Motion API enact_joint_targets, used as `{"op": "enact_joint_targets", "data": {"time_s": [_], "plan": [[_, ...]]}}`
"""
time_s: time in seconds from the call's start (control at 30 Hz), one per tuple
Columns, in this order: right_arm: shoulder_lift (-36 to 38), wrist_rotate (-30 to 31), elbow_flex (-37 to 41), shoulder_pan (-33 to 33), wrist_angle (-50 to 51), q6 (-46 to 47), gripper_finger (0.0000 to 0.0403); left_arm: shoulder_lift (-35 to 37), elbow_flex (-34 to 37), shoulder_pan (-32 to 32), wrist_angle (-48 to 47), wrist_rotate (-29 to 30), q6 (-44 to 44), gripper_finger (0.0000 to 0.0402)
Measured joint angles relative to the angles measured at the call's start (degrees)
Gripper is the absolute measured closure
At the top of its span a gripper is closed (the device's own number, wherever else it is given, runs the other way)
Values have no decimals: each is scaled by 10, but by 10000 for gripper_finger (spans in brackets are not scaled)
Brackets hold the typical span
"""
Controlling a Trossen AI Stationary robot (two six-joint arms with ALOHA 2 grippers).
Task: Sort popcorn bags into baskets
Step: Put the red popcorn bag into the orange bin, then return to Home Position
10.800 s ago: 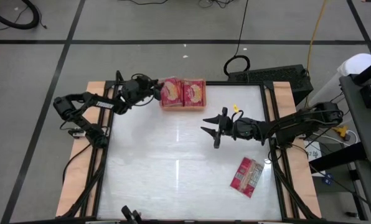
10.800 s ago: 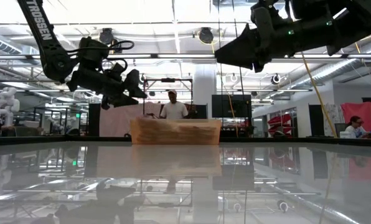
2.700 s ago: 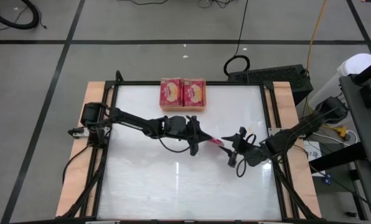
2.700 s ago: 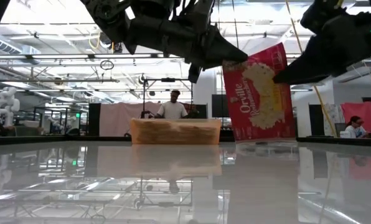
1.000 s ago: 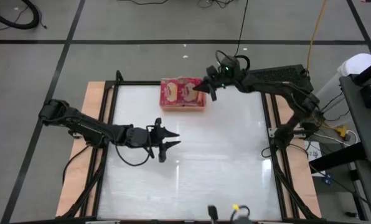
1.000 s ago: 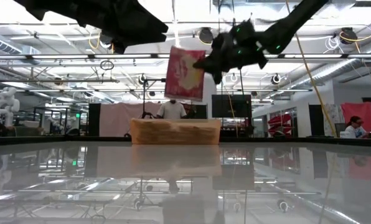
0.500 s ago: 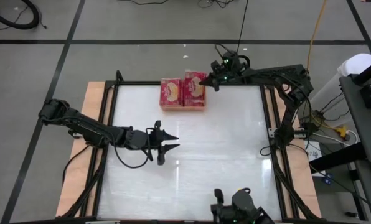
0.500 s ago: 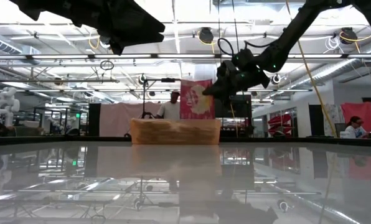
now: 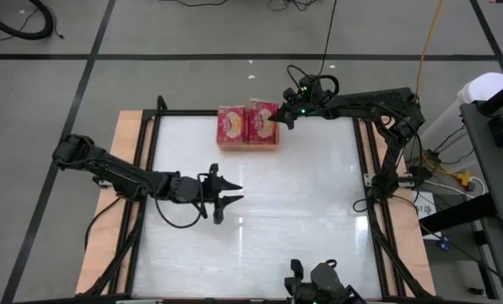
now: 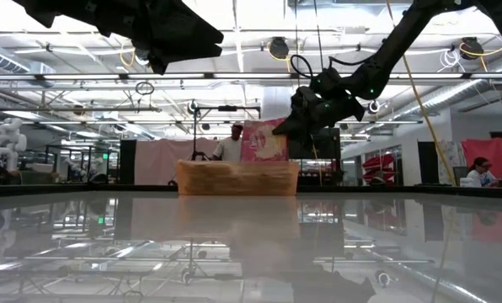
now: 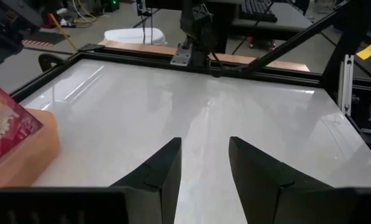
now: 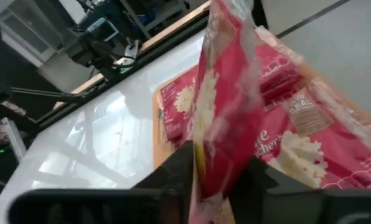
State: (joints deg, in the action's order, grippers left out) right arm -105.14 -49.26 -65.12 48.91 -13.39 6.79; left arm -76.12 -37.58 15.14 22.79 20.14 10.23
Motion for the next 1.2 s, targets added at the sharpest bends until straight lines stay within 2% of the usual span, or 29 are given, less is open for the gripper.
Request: {"op": "enact_joint_targets", "data": {"time_s": [0.27, 0.53, 0.77, 0.97, 1.2], "plan": [[2, 42, 0, -3, -10, 0, 249, 0, 0, 0, 0, 0, -5, 266], [65, 133, 1, -12, -14, -17, 201, 0, 0, -1, 5, 5, -10, 266], [155, 133, 18, -42, -17, -17, 201, 0, 0, -1, 27, 17, -33, 266], [274, 135, 137, -117, -85, -30, 210, 0, 0, -1, 40, 52, -46, 266], [430, 254, 306, -227, -156, -62, 253, 1, 0, -11, 39, 60, -61, 266]]}}
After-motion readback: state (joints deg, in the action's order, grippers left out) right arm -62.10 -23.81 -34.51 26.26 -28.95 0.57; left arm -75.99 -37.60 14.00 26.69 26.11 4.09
